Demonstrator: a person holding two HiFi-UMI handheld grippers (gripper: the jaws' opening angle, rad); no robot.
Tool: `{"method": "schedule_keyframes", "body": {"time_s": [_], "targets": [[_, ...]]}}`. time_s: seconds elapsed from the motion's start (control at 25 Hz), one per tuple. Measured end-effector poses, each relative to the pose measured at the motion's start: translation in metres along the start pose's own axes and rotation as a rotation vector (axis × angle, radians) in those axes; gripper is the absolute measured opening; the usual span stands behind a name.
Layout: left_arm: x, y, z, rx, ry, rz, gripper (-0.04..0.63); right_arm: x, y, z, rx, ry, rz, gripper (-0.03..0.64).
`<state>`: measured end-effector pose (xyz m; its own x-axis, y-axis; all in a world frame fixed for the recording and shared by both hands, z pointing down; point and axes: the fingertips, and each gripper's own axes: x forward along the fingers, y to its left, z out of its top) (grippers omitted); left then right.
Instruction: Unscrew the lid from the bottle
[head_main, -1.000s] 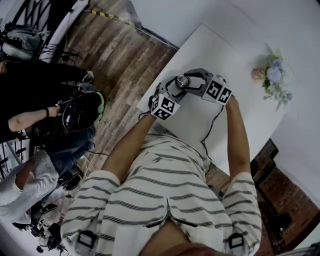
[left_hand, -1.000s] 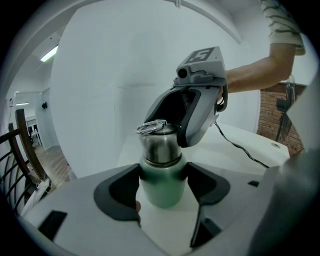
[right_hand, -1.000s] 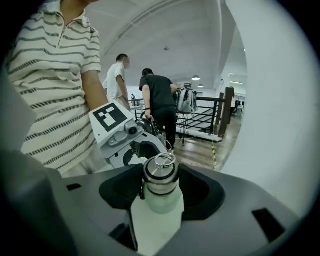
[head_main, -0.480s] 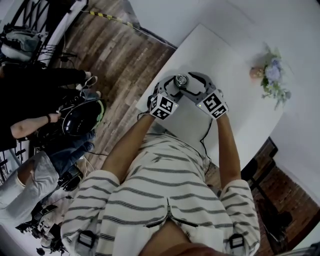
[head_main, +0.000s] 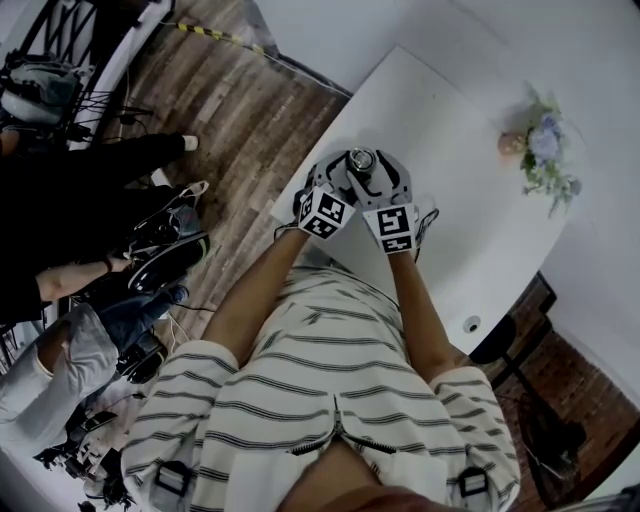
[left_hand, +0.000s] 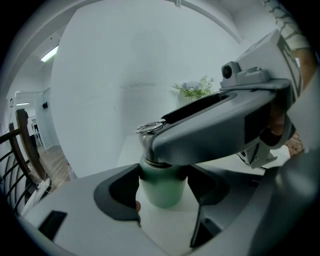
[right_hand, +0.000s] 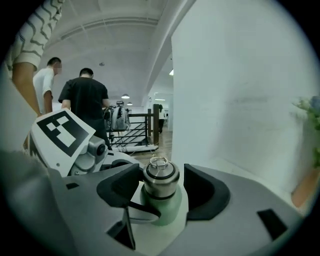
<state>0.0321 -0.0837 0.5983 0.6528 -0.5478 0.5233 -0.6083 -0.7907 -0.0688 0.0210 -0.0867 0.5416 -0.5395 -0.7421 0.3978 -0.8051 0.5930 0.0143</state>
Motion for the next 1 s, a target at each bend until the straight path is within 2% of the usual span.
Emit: {"method": "schedule_keyframes", "body": {"time_s": [0.12, 0.24, 0.64, 0.84, 1.0], "targets": [[0.0018, 0.0003, -0.0003, -0.001, 0.004, 0.001, 0.299, 0.0034, -0.0013, -0.0042, -0.016, 0.02, -0.045, 0.28], [0.0022, -0.0006, 0.0008, -0.001, 0.006, 0.002, 0.299, 0.0021, -0.0035, -0.0048, -0.038, 0.022, -0.063, 0.24], [0.0019, 0.0011, 0.001, -0.002, 0.003, 0.0, 0.299, 0.0031, -0.0026, -0.0042, -0.049, 0.008, -0.017, 0.238], [-0.0009, -0.0003, 0.0016, -0.002, 0.002, 0.002, 0.299, -0.0003, 0.0002, -0.0025, -0.083, -0.003, 0.076, 0.238], [-0.0005, -0.0027, 0.0022, 0.001, 0.001, 0.0, 0.299, -0.0029, 0.0018, -0.0032, -0.169, 0.0, 0.232, 0.238]]}}
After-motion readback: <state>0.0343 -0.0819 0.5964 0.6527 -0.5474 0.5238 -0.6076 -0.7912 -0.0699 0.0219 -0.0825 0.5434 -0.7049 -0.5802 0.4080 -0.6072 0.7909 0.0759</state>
